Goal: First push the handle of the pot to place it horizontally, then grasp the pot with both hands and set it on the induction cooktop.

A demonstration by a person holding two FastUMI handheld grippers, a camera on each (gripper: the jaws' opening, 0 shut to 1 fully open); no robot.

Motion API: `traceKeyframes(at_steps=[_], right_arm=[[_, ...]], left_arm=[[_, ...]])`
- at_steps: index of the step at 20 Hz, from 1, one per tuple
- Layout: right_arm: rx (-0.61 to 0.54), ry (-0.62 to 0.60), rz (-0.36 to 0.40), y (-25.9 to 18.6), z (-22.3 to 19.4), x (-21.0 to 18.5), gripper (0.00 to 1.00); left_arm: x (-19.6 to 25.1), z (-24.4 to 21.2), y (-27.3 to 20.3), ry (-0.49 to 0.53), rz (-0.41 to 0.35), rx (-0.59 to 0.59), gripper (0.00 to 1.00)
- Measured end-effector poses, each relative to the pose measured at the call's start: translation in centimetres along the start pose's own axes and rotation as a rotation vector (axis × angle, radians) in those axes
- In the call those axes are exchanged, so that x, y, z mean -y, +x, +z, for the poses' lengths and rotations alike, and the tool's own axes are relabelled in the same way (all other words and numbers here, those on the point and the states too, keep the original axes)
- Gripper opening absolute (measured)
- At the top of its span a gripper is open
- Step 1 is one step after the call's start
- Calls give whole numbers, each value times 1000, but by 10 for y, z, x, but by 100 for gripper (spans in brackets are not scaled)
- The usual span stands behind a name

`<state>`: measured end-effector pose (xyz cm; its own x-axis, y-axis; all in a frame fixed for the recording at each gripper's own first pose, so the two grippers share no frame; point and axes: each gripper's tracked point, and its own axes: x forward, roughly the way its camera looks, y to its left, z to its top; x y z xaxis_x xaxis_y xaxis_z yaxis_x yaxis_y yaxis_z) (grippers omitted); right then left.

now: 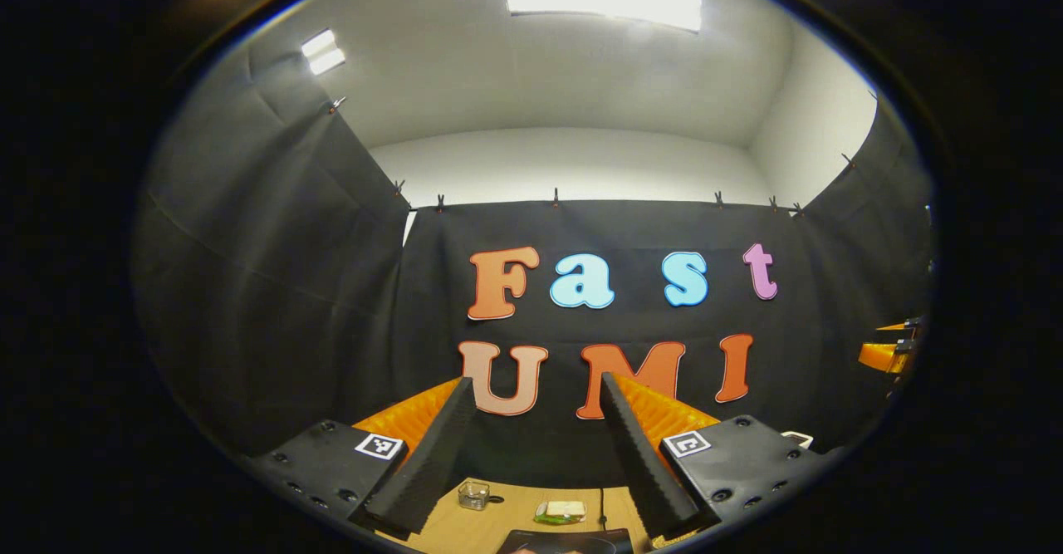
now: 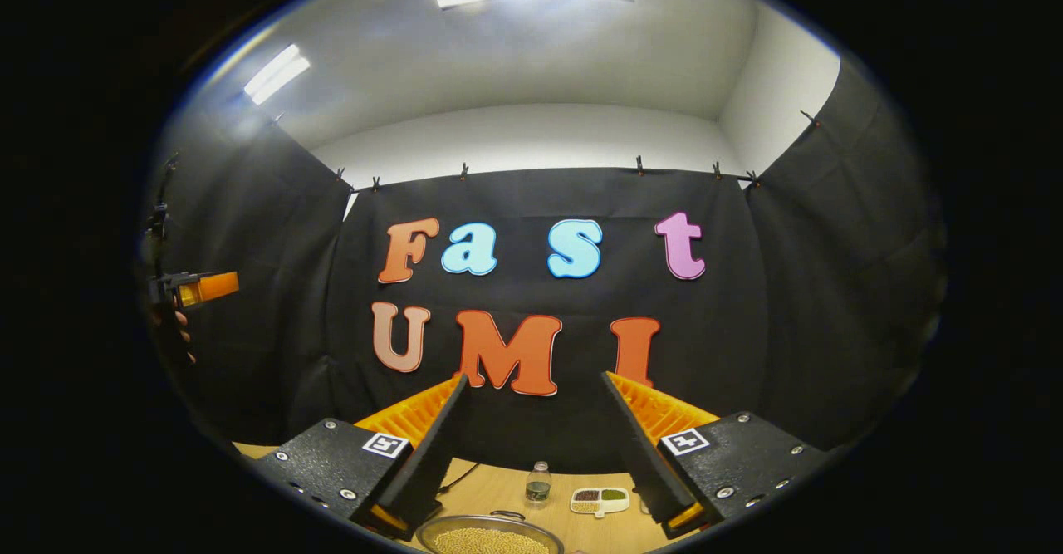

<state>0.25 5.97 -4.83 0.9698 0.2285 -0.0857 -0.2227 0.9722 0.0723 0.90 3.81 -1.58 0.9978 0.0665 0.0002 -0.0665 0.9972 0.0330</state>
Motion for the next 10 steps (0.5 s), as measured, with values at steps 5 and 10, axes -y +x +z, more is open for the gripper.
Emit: traceKeyframes(at_steps=[5,10], right_arm=[[-161,4,45,-4,-65,-12,94],[-379,20,110,-7,-139,-36,92]], left_arm=[[8,-9,-4,13,-8,-15,99],[5,-16,-5,16,-3,-28,99]])
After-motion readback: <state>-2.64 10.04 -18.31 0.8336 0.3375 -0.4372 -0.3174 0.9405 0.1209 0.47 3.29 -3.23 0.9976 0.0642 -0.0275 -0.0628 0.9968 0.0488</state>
